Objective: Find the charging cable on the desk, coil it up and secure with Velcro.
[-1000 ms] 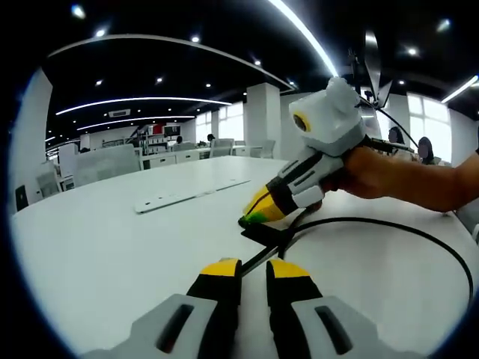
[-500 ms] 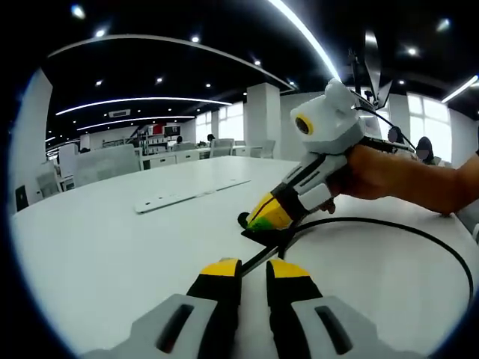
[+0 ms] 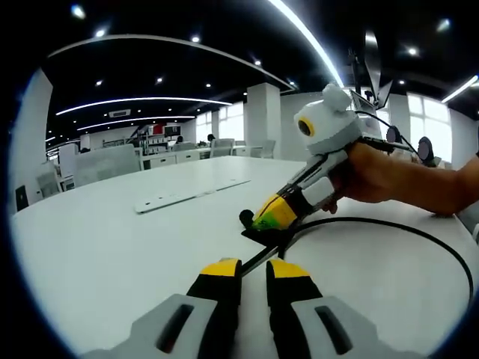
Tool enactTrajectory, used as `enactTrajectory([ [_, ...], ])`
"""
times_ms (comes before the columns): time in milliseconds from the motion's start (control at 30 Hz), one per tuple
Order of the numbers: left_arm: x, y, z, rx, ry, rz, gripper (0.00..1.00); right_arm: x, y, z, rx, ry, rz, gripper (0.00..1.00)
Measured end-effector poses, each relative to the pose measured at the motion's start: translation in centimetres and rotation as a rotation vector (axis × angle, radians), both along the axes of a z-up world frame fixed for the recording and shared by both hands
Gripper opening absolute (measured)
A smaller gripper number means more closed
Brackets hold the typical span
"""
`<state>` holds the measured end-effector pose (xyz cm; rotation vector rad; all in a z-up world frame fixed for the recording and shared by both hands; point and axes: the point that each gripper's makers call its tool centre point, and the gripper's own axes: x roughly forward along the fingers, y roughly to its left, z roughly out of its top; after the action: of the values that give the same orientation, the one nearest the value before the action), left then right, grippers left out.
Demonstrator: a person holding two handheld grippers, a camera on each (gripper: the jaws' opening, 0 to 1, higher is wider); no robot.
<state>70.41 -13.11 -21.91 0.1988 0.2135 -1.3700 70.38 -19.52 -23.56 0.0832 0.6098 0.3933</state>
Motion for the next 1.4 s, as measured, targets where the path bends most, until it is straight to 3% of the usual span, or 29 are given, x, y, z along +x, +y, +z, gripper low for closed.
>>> enactTrajectory([
  [200, 0.4, 0.1, 0.0, 0.000, 0.000, 0.001, 0.14, 0.3, 0.0, 0.0, 0.000, -0.040, 0.015, 0.01],
  [267, 0.0, 0.1, 0.0, 0.000, -0.001, 0.002, 0.14, 0.6, -0.1, 0.2, -0.061, -0.084, 0.029, 0.02],
  [467, -1.0, 0.1, 0.0, 0.000, -0.004, 0.002, 0.14, 0.0, 0.0, 1.4, -0.070, -0.123, -0.006, 0.03],
  [700, -1.7, 0.0, 0.0, 0.002, -0.010, 0.010, 0.15, -1.0, -0.6, 1.7, -0.069, -0.115, -0.031, 0.04],
  [900, -1.4, 0.5, -0.2, 0.015, 0.002, 0.059, 0.20, -1.8, -0.3, 1.3, -0.061, -0.103, -0.035, 0.16],
  [1200, -2.2, 0.7, 0.1, 0.002, 0.015, 0.062, 0.32, -2.2, -0.1, 1.2, -0.089, -0.117, -0.032, 0.24],
  [1400, -0.7, 0.5, 0.7, -0.032, 0.014, 0.078, 0.34, -2.4, 0.0, 1.2, -0.116, -0.134, -0.027, 0.38],
])
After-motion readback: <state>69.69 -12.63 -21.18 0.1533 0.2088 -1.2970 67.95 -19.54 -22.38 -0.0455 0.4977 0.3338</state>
